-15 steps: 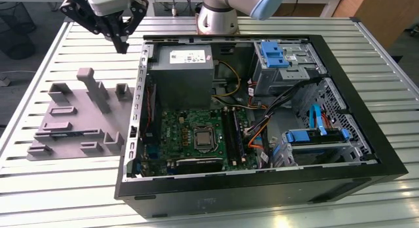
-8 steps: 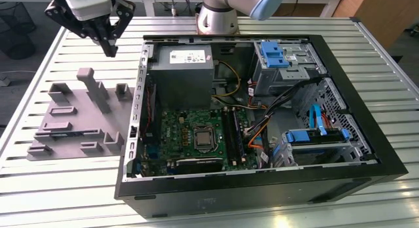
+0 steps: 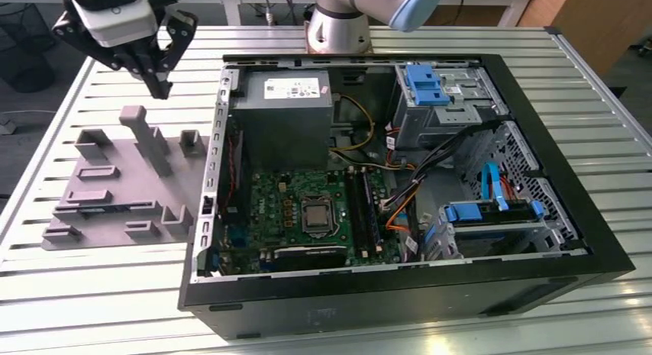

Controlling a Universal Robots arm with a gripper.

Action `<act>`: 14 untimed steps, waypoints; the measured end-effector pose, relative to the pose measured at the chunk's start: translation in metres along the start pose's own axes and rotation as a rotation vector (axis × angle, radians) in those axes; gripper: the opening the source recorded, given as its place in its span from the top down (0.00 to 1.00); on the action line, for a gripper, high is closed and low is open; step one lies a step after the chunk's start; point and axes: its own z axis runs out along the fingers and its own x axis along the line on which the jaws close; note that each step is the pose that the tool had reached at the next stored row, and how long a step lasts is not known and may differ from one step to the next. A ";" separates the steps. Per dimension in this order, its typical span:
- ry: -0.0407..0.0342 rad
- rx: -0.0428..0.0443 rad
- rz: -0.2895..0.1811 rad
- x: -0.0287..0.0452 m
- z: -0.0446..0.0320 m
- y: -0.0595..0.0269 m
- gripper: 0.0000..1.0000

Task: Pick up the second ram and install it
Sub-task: 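Reach for the second ram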

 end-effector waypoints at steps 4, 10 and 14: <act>0.0000 -0.0001 -0.001 0.0121 0.0003 -0.0033 0.89; 0.0004 0.0000 -0.001 0.0316 0.0006 -0.0057 0.89; 0.0008 0.0001 -0.002 0.0451 0.0009 -0.0073 0.89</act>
